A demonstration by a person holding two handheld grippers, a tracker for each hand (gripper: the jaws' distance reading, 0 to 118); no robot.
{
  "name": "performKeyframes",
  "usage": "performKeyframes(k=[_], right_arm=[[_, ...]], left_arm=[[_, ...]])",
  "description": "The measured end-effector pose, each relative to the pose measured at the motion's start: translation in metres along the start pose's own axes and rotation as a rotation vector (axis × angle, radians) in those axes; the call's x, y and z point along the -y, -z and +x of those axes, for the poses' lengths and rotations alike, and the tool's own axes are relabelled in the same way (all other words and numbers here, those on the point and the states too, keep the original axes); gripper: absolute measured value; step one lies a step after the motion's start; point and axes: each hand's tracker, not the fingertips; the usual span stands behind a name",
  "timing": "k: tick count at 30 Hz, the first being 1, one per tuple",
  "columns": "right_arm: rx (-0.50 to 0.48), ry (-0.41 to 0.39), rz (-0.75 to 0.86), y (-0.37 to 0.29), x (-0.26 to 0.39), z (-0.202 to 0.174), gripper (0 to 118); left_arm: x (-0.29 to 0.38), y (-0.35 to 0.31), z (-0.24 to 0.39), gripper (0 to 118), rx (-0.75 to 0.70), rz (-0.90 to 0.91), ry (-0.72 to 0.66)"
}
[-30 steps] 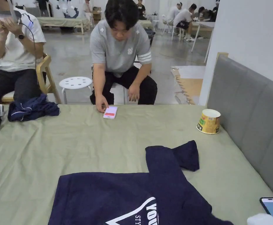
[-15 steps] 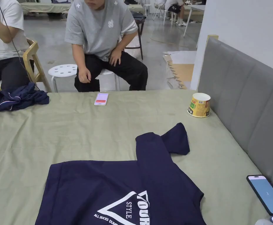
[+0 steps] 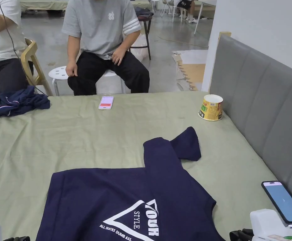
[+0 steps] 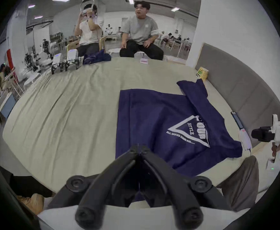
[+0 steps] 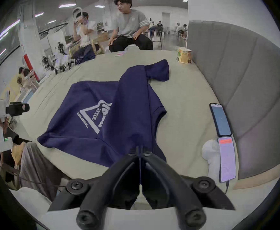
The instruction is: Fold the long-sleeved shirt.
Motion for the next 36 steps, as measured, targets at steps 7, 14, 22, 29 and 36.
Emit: performKeyframes(k=[7, 14, 22, 29, 36], right_arm=[[0.014, -0.003, -0.052, 0.015, 0.011, 0.001, 0], [0.016, 0.018, -0.081, 0.032, 0.012, 0.006, 0], [-0.008, -0.068, 0.053, 0.114, -0.155, 0.020, 0], [0.081, 0.037, 0.015, 0.281, -0.326, 0.040, 107], [0.147, 0.179, -0.234, 0.412, -0.356, 0.041, 89]], left_arm=[[-0.024, 0.020, 0.012, 4, 0.020, -0.017, 0.044], [-0.039, 0.037, 0.019, 4, 0.046, -0.001, 0.029], [-0.024, 0.052, 0.022, 4, 0.080, -0.050, 0.011], [-0.012, 0.067, 0.015, 4, 0.072, -0.109, -0.038], [0.002, 0.069, 0.007, 4, 0.037, -0.156, -0.136]])
